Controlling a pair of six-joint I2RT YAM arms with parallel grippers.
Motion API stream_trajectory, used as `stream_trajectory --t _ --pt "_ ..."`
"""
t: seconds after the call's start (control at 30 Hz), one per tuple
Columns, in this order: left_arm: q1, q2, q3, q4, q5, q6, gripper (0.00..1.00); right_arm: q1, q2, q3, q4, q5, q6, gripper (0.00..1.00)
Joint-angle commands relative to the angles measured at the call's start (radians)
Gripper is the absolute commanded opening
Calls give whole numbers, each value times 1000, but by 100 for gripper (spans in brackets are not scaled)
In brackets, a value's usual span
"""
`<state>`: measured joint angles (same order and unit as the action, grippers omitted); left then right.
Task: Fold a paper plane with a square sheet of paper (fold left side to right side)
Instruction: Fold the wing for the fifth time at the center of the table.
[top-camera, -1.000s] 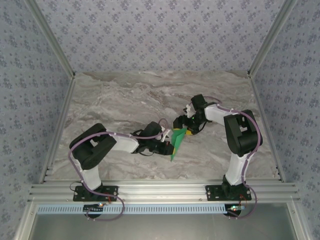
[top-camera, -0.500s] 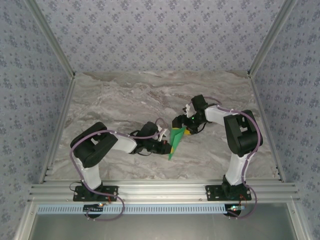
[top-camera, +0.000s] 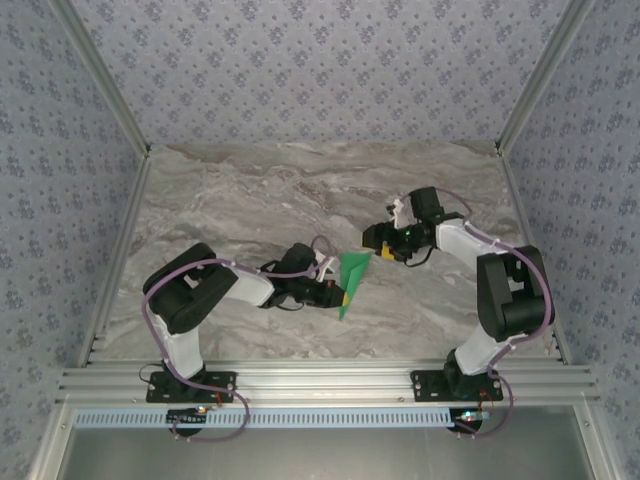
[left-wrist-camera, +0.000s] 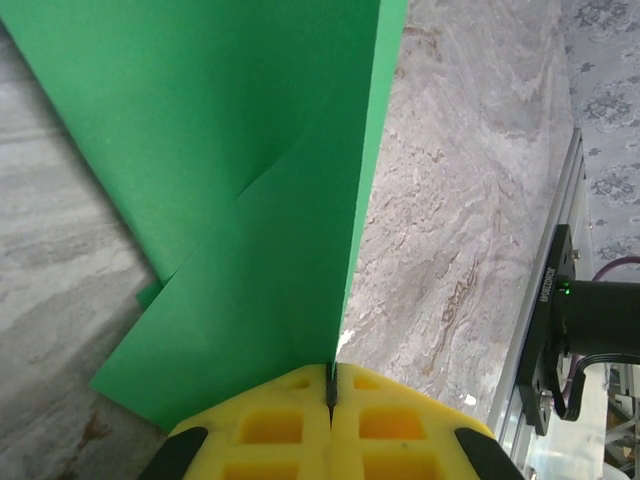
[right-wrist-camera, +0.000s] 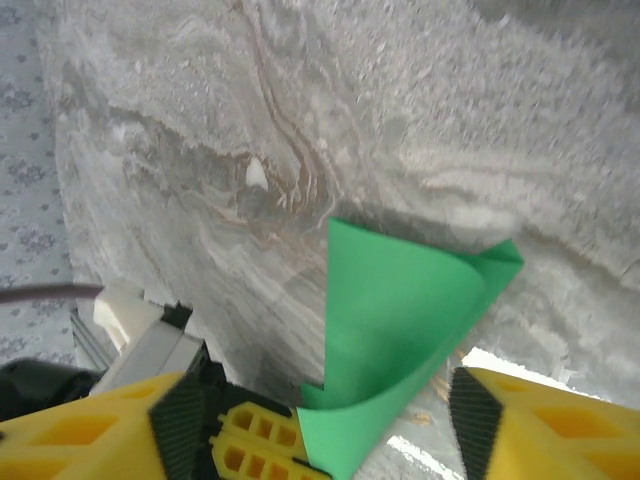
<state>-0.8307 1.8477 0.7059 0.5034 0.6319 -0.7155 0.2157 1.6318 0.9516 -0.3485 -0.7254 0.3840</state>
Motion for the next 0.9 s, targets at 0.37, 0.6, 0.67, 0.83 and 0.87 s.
stream_trajectory --t 0.37,0.6,0.67,0.83,0.87 --pt "33 -13 -69 135 29 -41 0 49 -23 -193 201 -145 40 37" --pt "41 -12 -78 152 31 -52 0 75 16 -185 267 -143 80 35" --pt "42 -10 -80 156 32 -56 0 83 30 -173 265 -143 82 36" --pt "48 -5 -85 172 32 -64 0 87 18 -165 240 -103 78 36" --pt "48 -4 -85 173 32 -66 0 82 -3 -168 227 -75 73 39"
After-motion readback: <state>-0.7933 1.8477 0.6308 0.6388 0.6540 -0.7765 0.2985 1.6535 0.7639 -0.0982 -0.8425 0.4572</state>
